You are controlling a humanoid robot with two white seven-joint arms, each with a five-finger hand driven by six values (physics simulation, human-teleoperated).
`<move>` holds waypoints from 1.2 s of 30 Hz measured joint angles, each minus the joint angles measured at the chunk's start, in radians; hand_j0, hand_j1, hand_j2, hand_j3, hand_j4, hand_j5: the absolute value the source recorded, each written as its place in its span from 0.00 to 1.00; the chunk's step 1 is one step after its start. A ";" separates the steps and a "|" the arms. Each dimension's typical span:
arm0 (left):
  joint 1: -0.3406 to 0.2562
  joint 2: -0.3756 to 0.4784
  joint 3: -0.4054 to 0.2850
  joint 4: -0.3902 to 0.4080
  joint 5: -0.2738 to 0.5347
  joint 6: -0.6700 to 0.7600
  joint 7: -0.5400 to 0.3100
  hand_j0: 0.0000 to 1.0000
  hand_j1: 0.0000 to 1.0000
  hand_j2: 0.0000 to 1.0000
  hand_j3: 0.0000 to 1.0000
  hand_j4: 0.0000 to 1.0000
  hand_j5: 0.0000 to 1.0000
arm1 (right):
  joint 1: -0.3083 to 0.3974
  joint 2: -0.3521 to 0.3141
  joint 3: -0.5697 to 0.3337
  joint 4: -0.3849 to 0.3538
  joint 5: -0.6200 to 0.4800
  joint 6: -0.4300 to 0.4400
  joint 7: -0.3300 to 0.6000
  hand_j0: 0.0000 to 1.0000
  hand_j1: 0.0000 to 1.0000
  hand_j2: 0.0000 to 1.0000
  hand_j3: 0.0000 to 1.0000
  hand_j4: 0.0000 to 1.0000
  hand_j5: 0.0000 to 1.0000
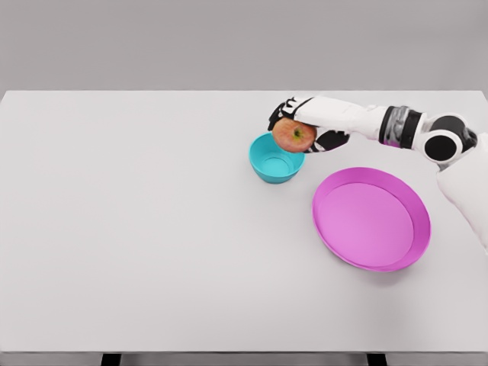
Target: Put the apple from the pink plate into the blue bowl with your right arm
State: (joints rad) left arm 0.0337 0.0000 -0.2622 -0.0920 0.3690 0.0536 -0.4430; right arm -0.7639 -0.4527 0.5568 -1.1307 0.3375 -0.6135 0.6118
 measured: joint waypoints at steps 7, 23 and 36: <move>0.000 0.000 0.000 0.000 0.000 0.000 0.000 1.00 1.00 1.00 1.00 1.00 1.00 | -0.049 0.068 0.026 0.102 0.031 0.000 0.000 0.46 0.46 0.46 0.46 0.46 0.46; 0.000 0.000 -0.001 0.000 0.000 0.000 0.000 1.00 1.00 1.00 1.00 1.00 1.00 | -0.054 0.091 0.045 0.101 0.041 0.000 0.000 0.80 0.80 0.80 0.80 0.80 0.80; 0.000 0.000 -0.002 0.000 0.000 0.000 0.000 1.00 1.00 1.00 1.00 1.00 1.00 | 0.035 -0.011 -0.011 -0.125 0.062 -0.001 0.000 1.00 1.00 1.00 1.00 1.00 1.00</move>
State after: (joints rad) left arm 0.0338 0.0000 -0.2638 -0.0921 0.3690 0.0538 -0.4429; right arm -0.7287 -0.4642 0.5459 -1.2556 0.3996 -0.6146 0.6115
